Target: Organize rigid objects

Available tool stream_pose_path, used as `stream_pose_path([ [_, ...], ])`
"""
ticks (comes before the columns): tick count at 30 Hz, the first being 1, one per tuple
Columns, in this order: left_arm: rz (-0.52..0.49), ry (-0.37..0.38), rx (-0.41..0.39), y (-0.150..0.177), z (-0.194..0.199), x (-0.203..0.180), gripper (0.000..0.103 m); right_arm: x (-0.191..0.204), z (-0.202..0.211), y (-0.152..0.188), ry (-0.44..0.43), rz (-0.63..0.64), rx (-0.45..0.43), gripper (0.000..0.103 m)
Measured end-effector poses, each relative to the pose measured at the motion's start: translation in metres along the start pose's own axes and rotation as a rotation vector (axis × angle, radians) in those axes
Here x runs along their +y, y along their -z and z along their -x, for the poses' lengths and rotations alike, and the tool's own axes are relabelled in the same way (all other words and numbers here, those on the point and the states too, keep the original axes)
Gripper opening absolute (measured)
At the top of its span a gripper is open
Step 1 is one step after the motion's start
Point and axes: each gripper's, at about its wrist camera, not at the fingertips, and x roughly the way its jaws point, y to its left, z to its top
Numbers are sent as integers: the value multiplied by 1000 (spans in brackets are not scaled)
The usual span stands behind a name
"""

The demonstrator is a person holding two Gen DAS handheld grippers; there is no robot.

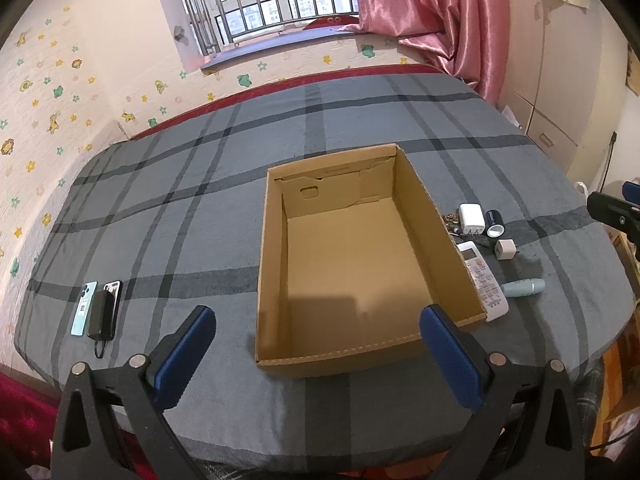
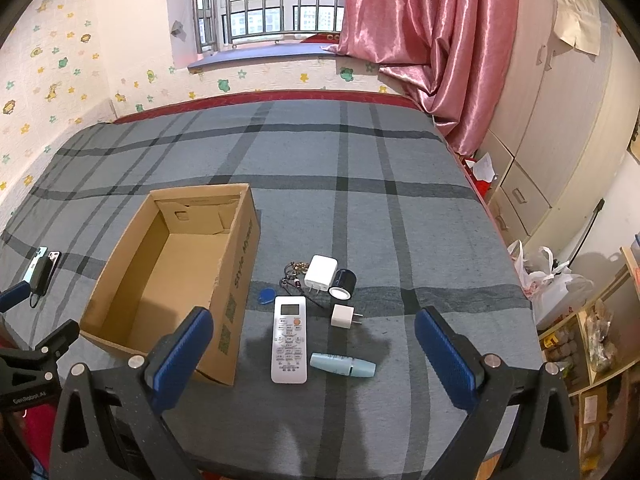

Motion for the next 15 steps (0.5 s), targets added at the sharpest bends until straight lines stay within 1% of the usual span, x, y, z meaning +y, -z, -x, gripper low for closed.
stream_pose_path([
  [4,10,10,2,-2,-2,2,103,0,-1,-1,2,1,-1,103],
  [8,18,1,-25,-4,0,5,103,0,-2,-2,6,1,-3,103],
  [15,23,16,-32,-5,-1,8,103,2,-2,-1,7,1,-1,103],
])
